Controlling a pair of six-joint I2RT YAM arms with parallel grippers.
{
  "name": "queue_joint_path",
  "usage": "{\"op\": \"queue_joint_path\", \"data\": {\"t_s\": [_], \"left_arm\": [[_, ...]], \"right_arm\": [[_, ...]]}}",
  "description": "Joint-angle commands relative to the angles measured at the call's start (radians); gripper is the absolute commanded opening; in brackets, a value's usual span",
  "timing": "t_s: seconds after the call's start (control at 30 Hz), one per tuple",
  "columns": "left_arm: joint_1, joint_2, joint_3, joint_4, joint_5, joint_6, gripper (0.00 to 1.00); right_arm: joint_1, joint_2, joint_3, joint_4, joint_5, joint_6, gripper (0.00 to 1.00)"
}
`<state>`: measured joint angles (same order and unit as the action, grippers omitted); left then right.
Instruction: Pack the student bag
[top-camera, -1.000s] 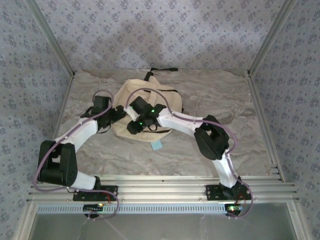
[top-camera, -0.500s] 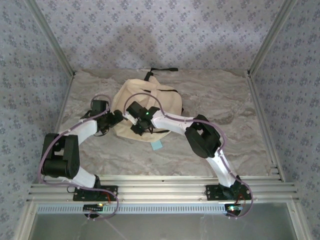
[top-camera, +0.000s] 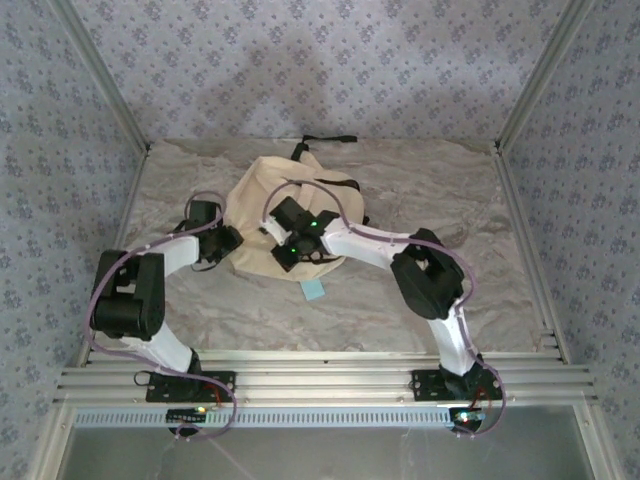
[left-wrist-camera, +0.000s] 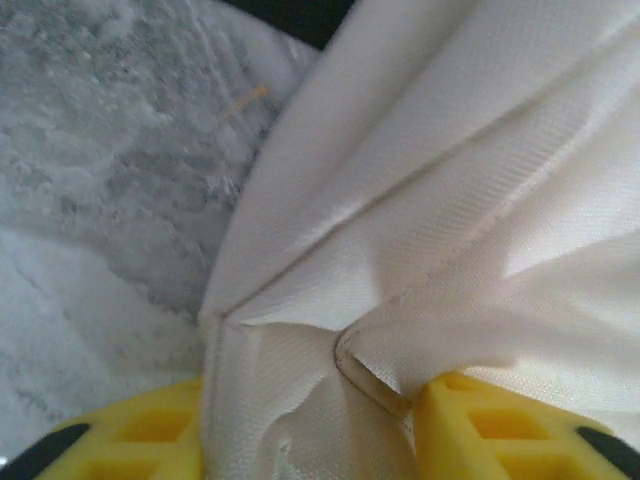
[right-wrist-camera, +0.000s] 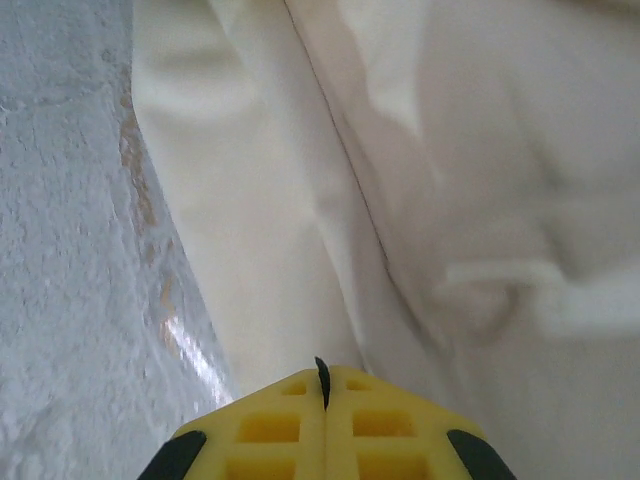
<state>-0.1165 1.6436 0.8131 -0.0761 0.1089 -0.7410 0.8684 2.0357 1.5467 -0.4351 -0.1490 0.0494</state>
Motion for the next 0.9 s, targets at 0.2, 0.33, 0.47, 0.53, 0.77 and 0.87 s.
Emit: {"op": "queue_joint_path", "data": {"t_s": [0.2, 0.33, 0.47, 0.53, 0.77, 0.87], "left_arm": [[0.009, 0.088, 0.05, 0.057, -0.025, -0.043, 0.0], [0.013, 0.1, 0.076, 0.031, -0.054, -0.027, 0.0], [0.028, 0.123, 0.098, 0.012, -0.058, -0.016, 0.0], [0.034, 0.129, 0.104, 0.01, -0.055, -0.016, 0.0], [0.038, 0.161, 0.153, -0.008, -0.044, -0.009, 0.01], [0.035, 0.192, 0.194, 0.001, 0.001, -0.035, 0.02]], "right_arm": [[-0.057, -0.136, -0.187, 0.067, 0.014, 0.15, 0.0], [-0.13, -0.211, -0.287, 0.105, 0.066, 0.223, 0.0], [-0.213, -0.311, -0.414, 0.115, 0.075, 0.245, 0.0], [-0.25, -0.35, -0.46, 0.11, 0.082, 0.245, 0.0], [-0.419, -0.439, -0.504, 0.106, 0.123, 0.249, 0.0], [-0.406, -0.451, -0.469, 0.114, 0.086, 0.246, 0.0]]}}
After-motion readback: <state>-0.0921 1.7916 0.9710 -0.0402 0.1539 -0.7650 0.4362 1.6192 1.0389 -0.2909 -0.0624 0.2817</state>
